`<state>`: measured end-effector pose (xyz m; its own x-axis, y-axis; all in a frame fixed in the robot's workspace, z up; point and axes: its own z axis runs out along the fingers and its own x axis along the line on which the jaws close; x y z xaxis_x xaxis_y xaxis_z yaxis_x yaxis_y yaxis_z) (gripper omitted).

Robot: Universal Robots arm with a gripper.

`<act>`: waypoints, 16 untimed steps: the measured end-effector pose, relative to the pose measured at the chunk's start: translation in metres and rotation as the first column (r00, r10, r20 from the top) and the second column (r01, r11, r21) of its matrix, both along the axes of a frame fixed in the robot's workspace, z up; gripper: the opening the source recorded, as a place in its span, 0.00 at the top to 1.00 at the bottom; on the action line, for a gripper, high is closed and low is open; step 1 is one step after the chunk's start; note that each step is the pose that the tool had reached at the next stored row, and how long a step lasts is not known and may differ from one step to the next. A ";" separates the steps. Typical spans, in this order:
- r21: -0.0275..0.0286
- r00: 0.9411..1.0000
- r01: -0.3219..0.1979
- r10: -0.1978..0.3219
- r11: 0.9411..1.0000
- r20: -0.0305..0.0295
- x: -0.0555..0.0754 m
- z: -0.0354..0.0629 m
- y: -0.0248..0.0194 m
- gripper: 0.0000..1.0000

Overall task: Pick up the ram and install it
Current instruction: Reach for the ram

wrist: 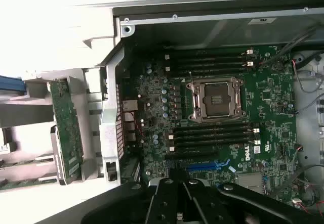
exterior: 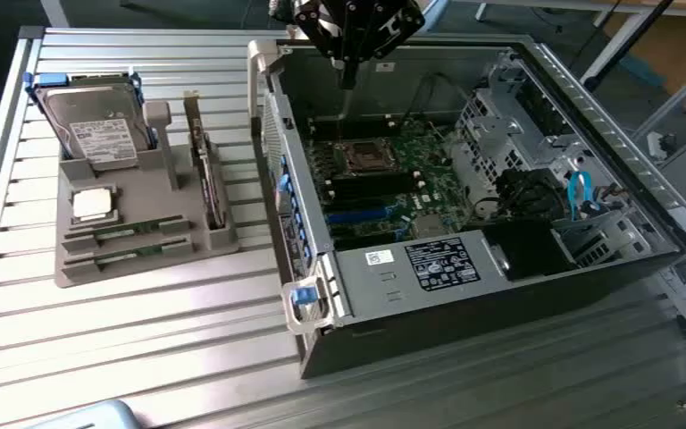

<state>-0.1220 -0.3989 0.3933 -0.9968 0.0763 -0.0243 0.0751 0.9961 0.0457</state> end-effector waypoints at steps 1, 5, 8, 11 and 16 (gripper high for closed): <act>0.000 1.000 0.000 0.000 1.000 0.000 0.000 0.0000 0.0000 0.89; 0.003 1.000 0.000 0.000 1.000 0.000 0.000 0.0000 0.0000 0.89; 0.003 1.000 0.000 0.000 1.000 0.000 -0.001 0.0000 0.0000 0.89; 0.004 1.000 0.000 0.000 1.000 0.000 -0.002 0.0000 0.0000 0.89; 0.004 1.000 0.000 0.000 1.000 0.000 -0.004 0.0000 0.0000 0.89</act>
